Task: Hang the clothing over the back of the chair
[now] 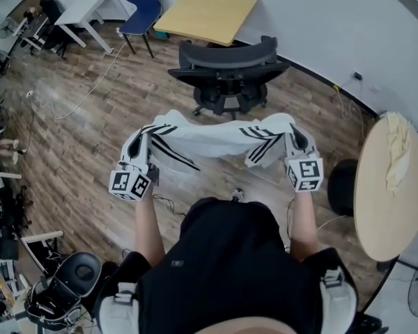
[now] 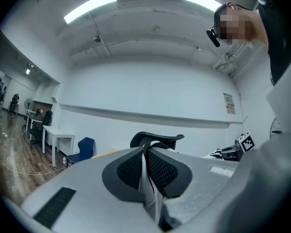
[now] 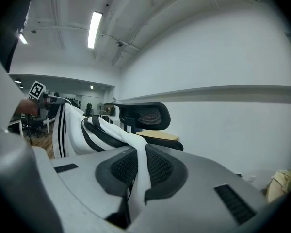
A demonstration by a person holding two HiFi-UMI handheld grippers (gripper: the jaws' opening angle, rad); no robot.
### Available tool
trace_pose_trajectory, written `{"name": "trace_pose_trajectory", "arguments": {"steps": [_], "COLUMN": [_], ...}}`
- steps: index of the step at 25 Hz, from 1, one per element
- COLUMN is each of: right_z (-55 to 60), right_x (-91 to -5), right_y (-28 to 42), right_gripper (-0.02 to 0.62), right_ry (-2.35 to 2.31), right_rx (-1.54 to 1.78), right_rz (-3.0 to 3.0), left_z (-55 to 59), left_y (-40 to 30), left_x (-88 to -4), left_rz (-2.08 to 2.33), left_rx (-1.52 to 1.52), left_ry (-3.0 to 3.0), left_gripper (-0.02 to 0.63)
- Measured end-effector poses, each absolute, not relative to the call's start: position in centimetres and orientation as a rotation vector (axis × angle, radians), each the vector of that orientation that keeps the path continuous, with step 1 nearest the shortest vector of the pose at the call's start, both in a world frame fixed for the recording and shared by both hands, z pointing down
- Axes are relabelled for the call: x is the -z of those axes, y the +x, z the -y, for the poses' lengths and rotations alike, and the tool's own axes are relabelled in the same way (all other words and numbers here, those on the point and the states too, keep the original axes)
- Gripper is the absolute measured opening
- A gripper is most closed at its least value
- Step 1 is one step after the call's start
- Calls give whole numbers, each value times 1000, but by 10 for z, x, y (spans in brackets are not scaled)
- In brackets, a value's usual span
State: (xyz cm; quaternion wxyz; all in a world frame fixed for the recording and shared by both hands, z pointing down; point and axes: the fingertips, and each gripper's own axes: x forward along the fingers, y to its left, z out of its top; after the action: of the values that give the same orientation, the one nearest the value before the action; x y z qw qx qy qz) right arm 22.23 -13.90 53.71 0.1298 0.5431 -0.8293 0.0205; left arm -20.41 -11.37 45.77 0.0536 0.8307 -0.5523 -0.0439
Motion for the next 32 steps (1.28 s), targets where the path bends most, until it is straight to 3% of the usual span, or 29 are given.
{"name": "trace_pose_trajectory", "arguments": {"steps": [17, 32], "right_z": [158, 221], "right_x": [-533, -508], "right_y": [208, 216], "right_gripper": [15, 15], "right_ry": [1542, 1586], "right_rx": [-41, -7], "right_rz": [2441, 2406], "left_z": [112, 181], "left_y": [-213, -211], "left_x": [-462, -450], "left_rz": [1730, 1713], "left_rx": [117, 180], "left_ry": [2483, 2507], "left_gripper": [5, 3]}}
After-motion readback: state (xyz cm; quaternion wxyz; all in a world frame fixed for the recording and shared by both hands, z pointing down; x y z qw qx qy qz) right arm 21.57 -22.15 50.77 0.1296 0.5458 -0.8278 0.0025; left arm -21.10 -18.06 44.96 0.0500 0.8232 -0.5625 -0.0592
